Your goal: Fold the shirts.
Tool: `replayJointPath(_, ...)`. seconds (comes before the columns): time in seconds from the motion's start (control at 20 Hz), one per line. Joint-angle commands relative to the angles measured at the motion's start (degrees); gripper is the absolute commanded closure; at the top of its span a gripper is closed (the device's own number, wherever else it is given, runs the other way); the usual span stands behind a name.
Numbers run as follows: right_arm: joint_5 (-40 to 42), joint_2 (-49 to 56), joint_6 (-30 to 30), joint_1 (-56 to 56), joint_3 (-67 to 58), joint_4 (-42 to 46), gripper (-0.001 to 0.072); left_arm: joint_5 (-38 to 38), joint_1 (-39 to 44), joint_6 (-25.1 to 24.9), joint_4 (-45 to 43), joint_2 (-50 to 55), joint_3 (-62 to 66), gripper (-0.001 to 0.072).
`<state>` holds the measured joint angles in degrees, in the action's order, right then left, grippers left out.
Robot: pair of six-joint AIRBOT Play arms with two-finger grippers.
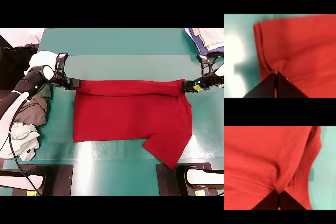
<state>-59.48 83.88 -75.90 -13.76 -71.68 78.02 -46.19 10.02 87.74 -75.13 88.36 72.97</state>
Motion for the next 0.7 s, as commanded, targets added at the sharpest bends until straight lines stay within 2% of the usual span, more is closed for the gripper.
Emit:
replayJointPath(0.0,-0.26,-0.59,-1.14,-0.07,2.12,0.11,0.0696,-5.16,0.0,-1.18,4.15,0.04,-0.9,0.0683)
replayJointPath(0.05,-0.7,-0.92,-1.22,-0.04,2.03,0.09,0.0693,-6.58,0.0,-1.2,4.15,0.04,-0.9,0.0643)
replayJointPath(0.1,-1.25,-1.25,-1.22,-0.07,1.92,0.09,0.059,-8.31,-0.11,-1.16,4.04,0.02,-0.87,0.0341)
replayJointPath(0.15,-2.03,-1.57,-1.29,-0.07,1.64,0.13,0.0352,-10.38,-0.48,-1.16,3.82,0.02,-0.83,0.0138)
replayJointPath(0.2,-4.09,-1.75,-2.03,-0.13,0.52,0.15,0.0298,-12.7,-0.76,-1.18,3.39,-0.09,-0.74,0.0136)
replayJointPath(0.35,-11.41,-4.48,-2.01,-2.38,-1.84,-1.92,0.0298,-20.17,-3.32,-1.55,1.6,-2.62,-0.42,0.0136)
replayJointPath(0.5,-17.2,-10.05,1.99,-7.82,0.92,-12.39,0.0301,-25.22,-5.9,-4.94,2.91,-9.25,-4.44,0.0137)
replayJointPath(0.6,-18.1,-13.84,4.04,-11.15,4.96,-18.93,0.0302,-26.4,-6.12,-6.32,6.01,-14.32,-11.61,0.0137)
replayJointPath(0.65,-18.05,-15.32,4.57,-11.98,6.91,-20.46,0.0303,-26.25,-6.12,-8.04,8.9,-16.61,-16.41,0.0184)
